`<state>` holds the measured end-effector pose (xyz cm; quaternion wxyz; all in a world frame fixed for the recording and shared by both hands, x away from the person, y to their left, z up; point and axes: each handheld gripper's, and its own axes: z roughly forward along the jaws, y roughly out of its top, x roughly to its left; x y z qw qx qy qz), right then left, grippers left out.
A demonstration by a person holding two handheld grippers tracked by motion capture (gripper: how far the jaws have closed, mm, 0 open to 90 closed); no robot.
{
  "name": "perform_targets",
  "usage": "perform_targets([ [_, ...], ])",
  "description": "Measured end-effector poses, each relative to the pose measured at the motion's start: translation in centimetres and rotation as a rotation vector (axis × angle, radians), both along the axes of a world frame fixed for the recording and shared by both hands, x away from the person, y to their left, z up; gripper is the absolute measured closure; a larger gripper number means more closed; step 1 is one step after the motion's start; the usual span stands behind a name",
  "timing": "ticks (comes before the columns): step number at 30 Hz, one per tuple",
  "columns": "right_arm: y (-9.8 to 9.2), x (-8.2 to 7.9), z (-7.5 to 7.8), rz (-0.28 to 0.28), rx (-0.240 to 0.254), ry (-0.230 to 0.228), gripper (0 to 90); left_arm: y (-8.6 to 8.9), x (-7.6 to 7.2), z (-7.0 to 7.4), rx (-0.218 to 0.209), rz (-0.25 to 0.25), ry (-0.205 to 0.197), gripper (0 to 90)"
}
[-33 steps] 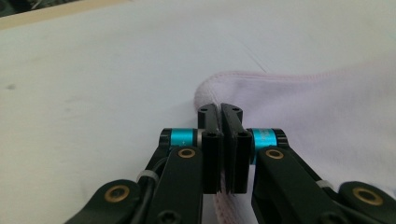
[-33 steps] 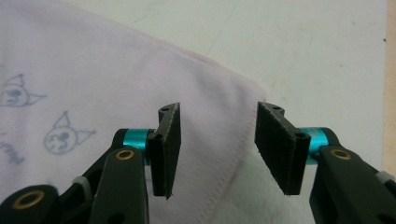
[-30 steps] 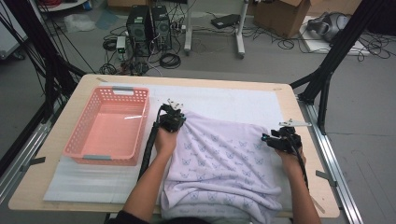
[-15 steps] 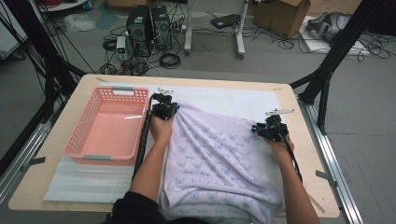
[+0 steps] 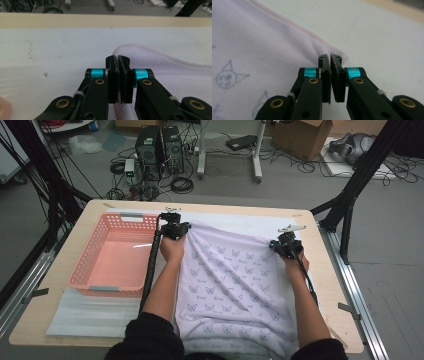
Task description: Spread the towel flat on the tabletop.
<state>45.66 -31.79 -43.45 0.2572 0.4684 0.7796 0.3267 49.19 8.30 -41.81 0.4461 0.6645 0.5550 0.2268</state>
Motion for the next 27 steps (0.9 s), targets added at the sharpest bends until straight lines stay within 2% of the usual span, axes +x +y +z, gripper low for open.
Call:
perform_targets([
  [3, -0.1, 0.7, 1.3, -0.025, -0.024, -0.091, 87.0, -0.1, 0.3, 0.6, 0.008, -0.012, -0.033, 86.3],
  [4, -0.1, 0.9, 1.7, -0.038, -0.015, -0.123, 87.0, -0.1, 0.4, 0.7, 0.007, -0.012, -0.046, 86.3],
  [7, -0.3, 1.5, 2.6, -0.06, 0.01, -0.168, 87.0, -0.1, 0.7, 1.0, 0.002, 0.002, -0.096, 86.3],
  [8, -0.2, 1.7, 2.8, -0.066, 0.022, -0.177, 87.0, -0.1, 0.9, 0.8, -0.006, 0.011, -0.099, 86.3],
  [9, -0.1, 1.8, 2.9, -0.07, 0.027, -0.206, 87.0, 0.0, 1.0, 0.6, -0.006, 0.017, -0.101, 86.0],
  [10, -0.1, 1.9, 2.9, -0.079, 0.031, -0.226, 86.9, 0.0, 1.1, 0.4, 0.002, 0.015, -0.097, 85.2],
  [11, 0.0, 2.0, 2.8, -0.09, 0.031, -0.228, 86.7, -0.2, 1.1, 0.1, 0.032, 0.032, -0.09, 80.9],
  [13, 0.1, 2.5, 2.0, -0.128, 0.006, -0.175, 80.6, -0.3, 1.3, -0.6, 0.048, 0.062, -0.044, 51.1],
  [14, 0.0, 2.7, 1.6, -0.15, 0.016, -0.147, 71.2, -0.3, 1.3, -0.8, 0.061, 0.048, -0.021, 46.8],
  [16, -0.5, 2.7, 1.2, -0.168, 0.069, -0.097, 65.8, -0.4, 1.1, -1.1, 0.1, 0.024, 0.013, 43.8],
  [17, -0.7, 2.6, 1.2, -0.171, 0.088, -0.079, 63.7, -0.4, 0.9, -1.2, 0.101, 0.01, 0.03, 42.6],
  [21, -1.3, 1.5, 1.3, -0.165, 0.112, -0.053, 61.5, -0.6, -0.2, -1.8, 0.128, -0.027, 0.06, 45.2],
  [23, -1.6, 0.7, 1.3, -0.15, 0.119, -0.036, 61.5, -0.6, -0.5, -2.1, 0.137, -0.042, 0.106, 47.3],
  [24, -1.8, 0.3, 1.3, -0.142, 0.12, -0.028, 61.6, -0.7, -0.7, -2.3, 0.141, -0.042, 0.115, 48.0],
  [27, -2.5, -1.1, 1.1, -0.131, 0.122, 0.005, 61.8, -0.4, -0.9, -2.6, 0.126, -0.023, 0.097, 53.2],
])
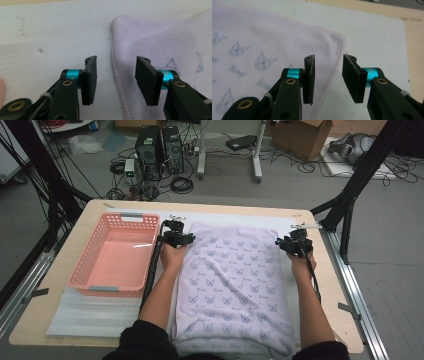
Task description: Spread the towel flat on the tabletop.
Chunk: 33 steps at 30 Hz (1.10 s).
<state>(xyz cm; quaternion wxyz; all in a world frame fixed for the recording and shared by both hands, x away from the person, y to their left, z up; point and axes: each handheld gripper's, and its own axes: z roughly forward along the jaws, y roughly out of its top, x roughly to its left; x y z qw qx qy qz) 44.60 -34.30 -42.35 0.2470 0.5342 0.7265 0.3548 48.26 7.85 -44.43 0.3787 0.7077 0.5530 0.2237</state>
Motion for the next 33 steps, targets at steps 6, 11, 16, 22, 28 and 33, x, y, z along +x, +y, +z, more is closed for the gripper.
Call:
perform_targets([
  [6, -0.7, -2.7, -0.6, 0.035, -0.01, 0.008, 62.1, -1.2, 0.4, -0.6, 0.052, -0.015, -0.032, 62.4],
  [11, -0.8, -3.3, -0.8, 0.064, 0.007, 0.052, 62.4, -0.5, 0.2, 0.4, 0.139, 0.138, -0.043, 87.3],
  [16, 0.7, -3.5, -0.8, 0.126, 0.038, 0.09, 59.6, 0.5, 0.3, -0.2, 0.075, 0.169, -0.028, 52.0],
  [22, 2.4, -3.3, -1.7, 0.148, -0.019, 0.126, 86.5, 0.3, -0.2, 0.2, 0.033, 0.127, -0.045, 43.3],
  [28, 0.8, -3.1, -1.5, -0.023, -0.093, 0.104, 87.8, -0.1, -1.2, 0.8, 0.006, 0.041, -0.003, 43.0],
  [33, 0.7, -3.2, -1.2, -0.002, -0.05, 0.104, 63.8, -0.8, -2.7, 0.7, 0.0, -0.039, 0.027, 49.7],
])
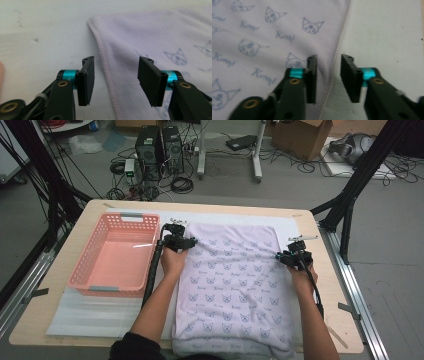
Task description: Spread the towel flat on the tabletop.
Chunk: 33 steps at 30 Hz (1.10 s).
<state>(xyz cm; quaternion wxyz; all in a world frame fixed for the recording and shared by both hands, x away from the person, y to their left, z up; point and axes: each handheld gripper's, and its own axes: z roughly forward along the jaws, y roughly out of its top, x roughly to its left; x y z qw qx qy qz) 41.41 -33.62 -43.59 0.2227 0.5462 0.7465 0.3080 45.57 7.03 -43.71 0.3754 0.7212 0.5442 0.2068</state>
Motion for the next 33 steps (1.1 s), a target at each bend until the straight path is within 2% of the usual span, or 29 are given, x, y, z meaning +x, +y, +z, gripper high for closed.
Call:
perform_targets([
  [2, -0.3, -0.3, 0.5, 0.012, 0.027, -0.008, 58.3, -0.1, -0.5, -0.4, 0.006, -0.019, 0.032, 51.3],
  [3, -0.5, -0.4, 0.7, 0.02, 0.038, -0.012, 58.0, -0.1, -0.6, -0.6, 0.036, -0.041, 0.037, 54.2],
  [4, -0.6, -0.6, 0.9, 0.026, 0.062, -0.01, 56.1, -0.2, -0.8, -0.5, 0.089, -0.056, 0.017, 57.3],
  [5, -0.8, -0.8, 1.1, 0.03, 0.07, -0.006, 55.7, -0.2, -0.9, -0.5, 0.086, -0.099, 0.014, 70.3],
  [6, -0.9, -1.1, 1.3, 0.032, 0.067, -0.003, 55.7, -0.2, -0.8, -0.4, 0.099, -0.095, 0.012, 85.4],
  [7, -1.0, -1.3, 1.5, 0.038, 0.071, 0.004, 55.7, -0.2, -0.8, -0.4, 0.128, -0.062, 0.002, 86.2],
  [8, -1.0, -1.5, 1.7, 0.039, 0.077, 0.007, 55.1, 0.1, -0.6, -0.5, 0.127, -0.015, -0.007, 86.5],
  [9, -1.1, -1.9, 1.8, 0.042, 0.083, 0.003, 55.5, 0.5, -0.4, -0.6, 0.09, 0.018, -0.001, 86.5],
  [10, -1.1, -2.3, 1.9, 0.048, 0.089, -0.01, 56.1, 0.8, -0.3, -0.7, 0.059, 0.027, 0.004, 86.3],
  [11, -1.1, -2.7, 1.9, 0.054, 0.089, -0.018, 56.1, 0.8, -0.3, -0.7, 0.064, 0.026, -0.001, 85.4],
  [12, -1.3, -3.1, 1.8, 0.064, 0.092, -0.019, 56.0, 0.6, -0.5, -0.6, 0.073, 0.006, -0.01, 78.3],
  [13, -1.4, -3.5, 1.7, 0.069, 0.096, -0.017, 56.0, 0.5, -0.7, -0.4, 0.063, -0.011, -0.004, 63.8],
  [14, -1.5, -3.9, 1.5, 0.075, 0.103, -0.018, 55.9, 0.4, -1.2, -0.2, 0.038, -0.019, -0.022, 54.0],
  [15, -1.6, -4.4, 1.4, 0.076, 0.114, -0.02, 55.9, 0.4, -1.9, 0.1, 0.004, -0.026, -0.055, 52.3],
  [16, -1.8, -4.9, 1.3, 0.085, 0.121, -0.025, 55.7, 0.4, -2.5, 0.3, -0.011, -0.039, -0.072, 51.4],
  [18, -1.9, -6.1, 1.0, 0.11, 0.13, -0.027, 55.6, 0.4, -3.6, 0.6, -0.04, -0.084, -0.063, 45.3],
  [19, -1.9, -6.6, 0.9, 0.12, 0.133, -0.029, 55.6, 0.4, -4.3, 0.7, -0.062, -0.102, -0.059, 44.3],
  [21, -1.7, -8.1, 0.6, 0.157, 0.143, -0.028, 55.6, 0.4, -6.1, 0.8, -0.085, -0.136, -0.077, 42.5],
  [22, -1.6, -8.8, 0.4, 0.17, 0.143, -0.03, 55.6, 0.4, -6.9, 1.0, -0.087, -0.159, -0.064, 41.9],
  [24, -1.2, -10.3, 0.0, 0.19, 0.135, -0.03, 55.8, 0.5, -8.9, 1.2, -0.114, -0.185, -0.081, 38.3],
  [26, -1.0, -11.6, -0.2, 0.205, 0.127, -0.037, 55.8, 0.8, -10.8, 1.4, -0.129, -0.207, -0.082, 39.5],
  [28, -1.0, -12.5, -0.2, 0.209, 0.14, -0.037, 55.7, 0.9, -11.2, 1.4, -0.125, -0.213, -0.078, 39.1],
  [33, -1.0, -12.5, -0.2, 0.209, 0.14, -0.037, 55.7, 0.9, -11.2, 1.4, -0.125, -0.213, -0.078, 39.1],
])
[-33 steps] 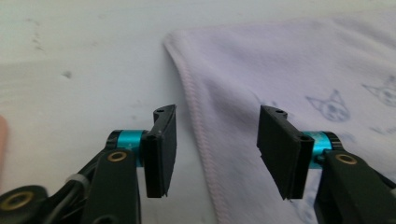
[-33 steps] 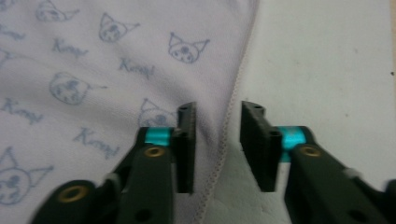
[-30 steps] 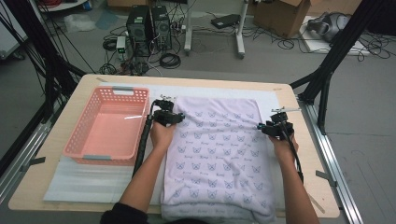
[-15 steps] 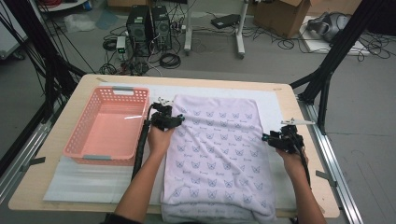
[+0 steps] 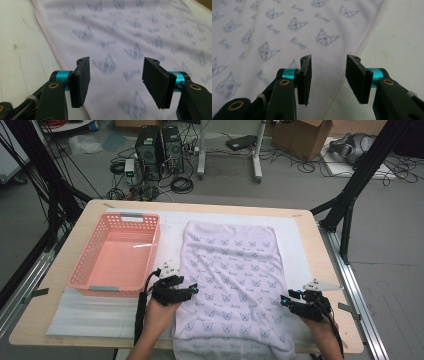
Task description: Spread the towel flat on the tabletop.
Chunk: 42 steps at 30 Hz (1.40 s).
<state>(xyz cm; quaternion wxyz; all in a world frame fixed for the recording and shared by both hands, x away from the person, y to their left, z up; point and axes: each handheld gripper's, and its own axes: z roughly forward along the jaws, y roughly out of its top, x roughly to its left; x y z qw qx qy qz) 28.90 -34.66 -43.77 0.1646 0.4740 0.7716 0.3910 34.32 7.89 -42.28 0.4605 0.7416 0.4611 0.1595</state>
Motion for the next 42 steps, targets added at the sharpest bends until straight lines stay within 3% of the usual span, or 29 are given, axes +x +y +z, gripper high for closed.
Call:
perform_targets([
  [13, 0.0, 0.0, 0.0, 0.0, 0.0, 0.0, 55.7, 0.0, 0.0, 0.0, 0.0, 0.0, 0.0, 39.1],
  [14, 0.0, 0.0, 0.0, 0.0, 0.0, 0.0, 55.7, 0.7, -4.3, -1.1, -0.005, -0.032, 0.043, 39.1],
  [15, -0.2, -2.4, -0.2, 0.024, -0.017, 0.002, 84.6, 0.4, -2.1, -0.3, -0.009, -0.013, 0.011, 87.9],
  [16, -0.1, -1.2, 0.0, 0.009, -0.005, 0.002, 85.6, 2.0, -8.1, -2.8, 0.03, -0.059, 0.095, 87.9],
  [17, 0.5, -5.8, -0.4, 0.155, -0.119, 0.026, 85.9, 2.0, -7.8, -2.7, 0.039, -0.044, 0.093, 88.0],
  [21, 0.2, -3.8, -0.5, 0.081, -0.104, -0.006, 86.1, 2.2, -6.0, -2.5, 0.039, 0.026, 0.084, 88.0],
  [26, 0.0, -0.7, -0.3, -0.002, -0.04, -0.098, 86.0, 2.2, -3.4, -2.6, 0.009, 0.102, 0.063, 87.9],
  [29, 0.4, 0.7, -0.2, -0.024, -0.054, -0.144, 86.0, 2.2, -2.3, -2.9, -0.025, 0.135, 0.06, 88.0],
  [31, 0.9, 1.7, -0.3, -0.035, -0.087, -0.16, 86.0, 2.1, -1.6, -2.8, -0.005, 0.139, 0.041, 88.0],
  [33, 1.3, 2.6, -0.3, -0.057, -0.121, -0.184, 86.0, 2.0, -0.9, -2.5, -0.012, 0.152, 0.012, 88.0],
  [34, 1.3, 2.8, -0.3, -0.074, -0.124, -0.187, 86.0, 2.1, -0.6, -2.4, -0.033, 0.161, -0.007, 88.0],
  [38, 1.4, 3.9, -0.1, -0.117, -0.109, -0.191, 85.8, 2.2, 0.5, -2.3, -0.022, 0.152, -0.019, 87.1],
  [39, 1.5, 4.0, 0.0, -0.121, -0.117, -0.185, 84.2, 2.2, 0.5, -2.3, -0.027, 0.162, -0.011, 79.1],
  [40, 1.6, 3.9, -0.1, -0.123, -0.105, -0.181, 78.8, 2.3, 0.5, -2.4, -0.033, 0.166, 0.007, 63.0],
  [41, 1.6, 3.8, 0.0, -0.126, -0.097, -0.173, 70.3, 2.4, 0.3, -2.3, -0.042, 0.164, 0.02, 54.8],
  [42, 1.5, 3.7, 0.0, -0.127, -0.093, -0.169, 67.4, 2.5, 0.0, -2.3, -0.047, 0.154, 0.014, 50.5],
])
